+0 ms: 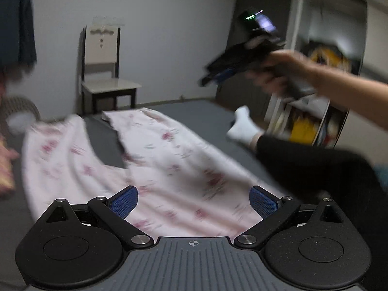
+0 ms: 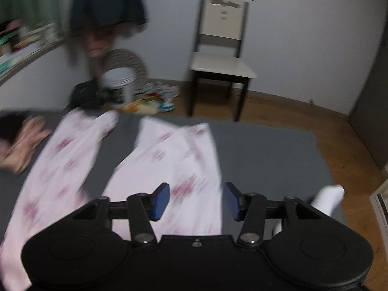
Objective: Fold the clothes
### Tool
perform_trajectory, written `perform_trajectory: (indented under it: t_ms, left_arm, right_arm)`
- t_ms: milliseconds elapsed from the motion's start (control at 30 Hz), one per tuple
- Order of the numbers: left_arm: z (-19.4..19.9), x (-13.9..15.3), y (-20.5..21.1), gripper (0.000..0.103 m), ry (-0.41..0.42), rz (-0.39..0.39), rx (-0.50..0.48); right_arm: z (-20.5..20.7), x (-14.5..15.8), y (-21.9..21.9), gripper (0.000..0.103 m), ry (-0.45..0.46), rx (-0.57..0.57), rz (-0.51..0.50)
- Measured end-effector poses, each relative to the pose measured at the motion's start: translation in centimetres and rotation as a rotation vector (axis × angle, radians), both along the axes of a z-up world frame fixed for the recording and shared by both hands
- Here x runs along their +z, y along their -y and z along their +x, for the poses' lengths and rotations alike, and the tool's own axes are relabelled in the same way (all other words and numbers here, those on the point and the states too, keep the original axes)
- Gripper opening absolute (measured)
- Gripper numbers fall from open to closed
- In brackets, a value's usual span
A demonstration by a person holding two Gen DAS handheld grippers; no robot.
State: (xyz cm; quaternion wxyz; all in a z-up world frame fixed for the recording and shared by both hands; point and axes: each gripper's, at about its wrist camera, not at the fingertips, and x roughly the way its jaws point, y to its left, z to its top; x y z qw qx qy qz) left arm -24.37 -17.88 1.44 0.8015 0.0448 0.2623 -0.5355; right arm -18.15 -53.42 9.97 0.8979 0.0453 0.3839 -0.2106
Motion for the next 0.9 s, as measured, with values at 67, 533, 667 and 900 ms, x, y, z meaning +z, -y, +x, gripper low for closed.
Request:
perform_trajectory:
  t_ms: [67, 533, 667, 900]
  left_arm:
    - [1.1, -2.2, 1.8, 0.099, -0.076, -0.05, -0.007]
    - [2.6, -9.8, 7.3, 0.099, -0.188, -0.168, -0.058]
    - [3.6, -10.5, 7.1, 0.099, -0.28, -0.184, -0.028]
    - [2.8, -10.5, 7.0, 0.099, -0.212, -0.142, -0.018]
  right_arm:
    - [4.1, -2.1, 3.0, 0.04, -0.022, -0.033, 0.028]
    - [23.4, -15.4, 16.4, 0.037, -0.094, -0.113, 0.188]
    - [24.9, -16.7, 17.0, 0.01, -0.104, -0.073, 0.27]
    - [24.6, -14.3, 18.1, 0.003, 0.046, -0.149, 0.204]
